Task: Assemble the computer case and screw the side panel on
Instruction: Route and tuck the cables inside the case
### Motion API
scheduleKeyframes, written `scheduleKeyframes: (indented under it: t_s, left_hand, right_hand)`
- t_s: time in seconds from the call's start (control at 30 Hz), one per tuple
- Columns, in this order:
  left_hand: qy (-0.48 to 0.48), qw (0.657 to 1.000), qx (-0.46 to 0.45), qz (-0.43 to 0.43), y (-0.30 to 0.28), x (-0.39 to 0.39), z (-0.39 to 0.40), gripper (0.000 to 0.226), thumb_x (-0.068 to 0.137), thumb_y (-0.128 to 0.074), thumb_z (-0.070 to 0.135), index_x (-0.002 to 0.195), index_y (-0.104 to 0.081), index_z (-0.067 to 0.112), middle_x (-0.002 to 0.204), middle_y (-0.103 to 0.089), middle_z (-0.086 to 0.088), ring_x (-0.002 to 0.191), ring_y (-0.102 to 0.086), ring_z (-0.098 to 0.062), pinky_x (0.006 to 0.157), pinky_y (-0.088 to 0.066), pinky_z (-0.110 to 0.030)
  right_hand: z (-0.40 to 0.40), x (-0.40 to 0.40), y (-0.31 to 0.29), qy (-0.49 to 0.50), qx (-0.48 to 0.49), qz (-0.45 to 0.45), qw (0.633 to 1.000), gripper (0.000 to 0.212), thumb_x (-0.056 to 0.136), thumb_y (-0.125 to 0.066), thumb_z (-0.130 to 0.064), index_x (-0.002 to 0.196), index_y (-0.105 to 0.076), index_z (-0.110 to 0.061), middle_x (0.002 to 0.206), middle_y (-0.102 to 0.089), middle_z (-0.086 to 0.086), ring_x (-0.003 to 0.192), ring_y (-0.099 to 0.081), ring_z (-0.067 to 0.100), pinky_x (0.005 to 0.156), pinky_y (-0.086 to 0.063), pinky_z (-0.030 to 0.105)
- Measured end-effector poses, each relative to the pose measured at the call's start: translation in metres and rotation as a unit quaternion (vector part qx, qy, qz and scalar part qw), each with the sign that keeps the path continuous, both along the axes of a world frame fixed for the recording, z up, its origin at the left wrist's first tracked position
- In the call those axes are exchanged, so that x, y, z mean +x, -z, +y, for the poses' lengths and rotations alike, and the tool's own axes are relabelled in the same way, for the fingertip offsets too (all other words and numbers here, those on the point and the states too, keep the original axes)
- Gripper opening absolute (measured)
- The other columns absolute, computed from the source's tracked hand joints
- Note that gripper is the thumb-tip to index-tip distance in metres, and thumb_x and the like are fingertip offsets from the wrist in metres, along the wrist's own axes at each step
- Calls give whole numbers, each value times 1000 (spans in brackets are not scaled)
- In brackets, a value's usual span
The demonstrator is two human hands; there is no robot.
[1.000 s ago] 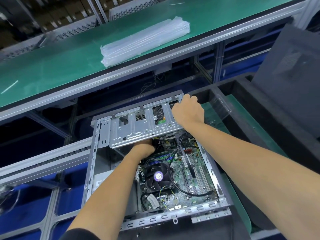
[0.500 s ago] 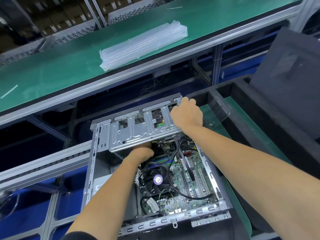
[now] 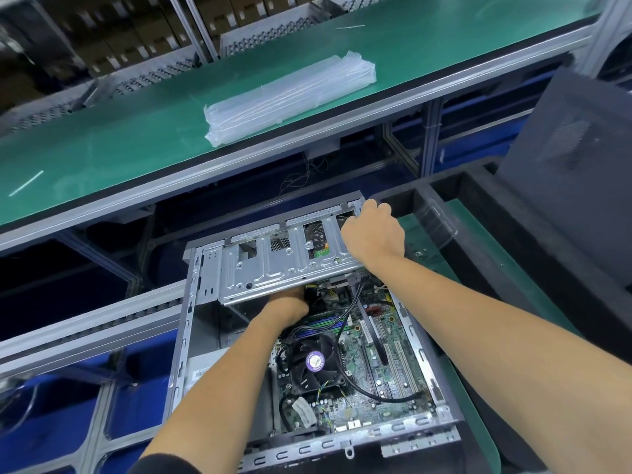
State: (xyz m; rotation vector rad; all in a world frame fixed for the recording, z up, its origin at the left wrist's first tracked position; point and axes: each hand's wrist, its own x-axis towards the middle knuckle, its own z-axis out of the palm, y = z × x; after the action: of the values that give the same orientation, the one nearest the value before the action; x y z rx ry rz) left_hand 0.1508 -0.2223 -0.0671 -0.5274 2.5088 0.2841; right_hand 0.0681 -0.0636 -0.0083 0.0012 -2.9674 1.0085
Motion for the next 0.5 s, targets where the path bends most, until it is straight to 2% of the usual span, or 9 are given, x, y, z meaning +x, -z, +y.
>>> scheduleKeyframes:
  t_s: [0.1, 0.17, 0.2, 0.23, 0.33, 0.4, 0.5]
  left_hand:
    - [20, 999, -16, 41, -2, 3, 3, 9, 84, -47, 5, 86, -54, 11, 80, -56, -6, 70, -52, -24, 60, -45, -28]
    - [22, 998, -20, 55, 0, 3, 3, 19, 85, -48, 6, 100, -59, 11, 95, -61, -10, 81, -57, -28, 66, -47, -29]
    - [19, 998, -17, 62, 0, 3, 1, 22, 85, -48, 6, 103, -59, 11, 96, -60, -10, 85, -59, -29, 66, -47, -29]
    - [14, 998, -13, 66, 1, 3, 0, 21, 85, -48, 6, 102, -58, 11, 96, -60, -9, 85, -59, -29, 65, -46, -28]
    - [4, 999, -16, 40, 0, 2, -4, 6, 89, -47, 12, 87, -51, 15, 100, -61, -12, 67, -49, -19, 59, -40, -25]
    - [13, 1000, -22, 15, 1, -1, -7, 11, 94, -43, 18, 95, -54, 15, 106, -60, -12, 71, -48, -19, 63, -38, -24]
    - [35, 999, -18, -9, 4, -6, -10, 32, 100, -35, 24, 121, -55, 11, 124, -57, -9, 96, -54, -24, 75, -36, -25]
  right_hand:
    - [0, 0, 0, 2, 4, 2, 1000, 32, 98, -39, -26, 120, -47, -4, 119, -50, 16, 80, -41, 26, 67, -31, 35]
    - [0, 0, 0, 2, 4, 2, 1000, 32, 98, -39, -26, 119, -47, -4, 119, -50, 17, 80, -41, 26, 67, -31, 36]
    - [0, 0, 0, 2, 2, 1, 1000, 31, 98, -39, -26, 119, -47, -4, 119, -50, 17, 80, -41, 26, 67, -31, 36]
    - [0, 0, 0, 2, -1, 0, 1000, 30, 98, -39, -26, 118, -47, -5, 119, -50, 17, 80, -41, 26, 67, -31, 36]
    - [0, -1, 0, 2, -5, 0, 1000, 30, 97, -39, -26, 117, -47, -5, 118, -50, 16, 80, -41, 27, 68, -31, 36]
    - [0, -1, 1, 1, -8, 1, 1000, 31, 96, -39, -26, 118, -47, -6, 118, -50, 16, 80, -41, 26, 68, -32, 36]
    - [-1, -1, 2, 1, -6, -1, 1000, 32, 96, -39, -26, 119, -47, -5, 119, -50, 16, 80, -40, 27, 68, -32, 36]
